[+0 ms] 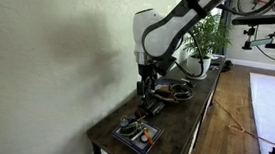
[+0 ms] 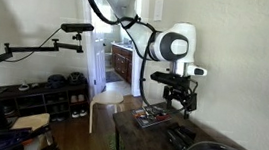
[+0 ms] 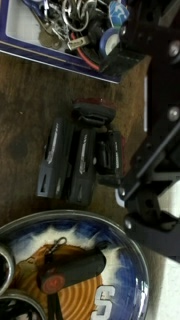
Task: Put the black gadget on the circle shaped tray and the keys on the square tray
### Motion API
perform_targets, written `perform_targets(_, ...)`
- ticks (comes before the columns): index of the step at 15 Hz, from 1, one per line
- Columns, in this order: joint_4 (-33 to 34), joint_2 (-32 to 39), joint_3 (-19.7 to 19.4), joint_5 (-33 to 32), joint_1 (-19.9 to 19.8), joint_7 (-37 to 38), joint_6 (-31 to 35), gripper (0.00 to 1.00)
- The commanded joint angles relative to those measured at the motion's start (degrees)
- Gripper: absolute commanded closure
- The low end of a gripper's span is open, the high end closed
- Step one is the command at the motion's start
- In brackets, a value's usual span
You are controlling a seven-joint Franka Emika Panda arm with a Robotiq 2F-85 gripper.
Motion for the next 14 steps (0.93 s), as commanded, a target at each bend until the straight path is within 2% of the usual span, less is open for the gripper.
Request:
perform_targets(1,1.3,1.8,-1.7,-0.7,1.6,2.6,2.3,0.0)
perform_targets(14,3.2,5.4,-3.3,-1.8,4.5,6.9,3.9,0.0)
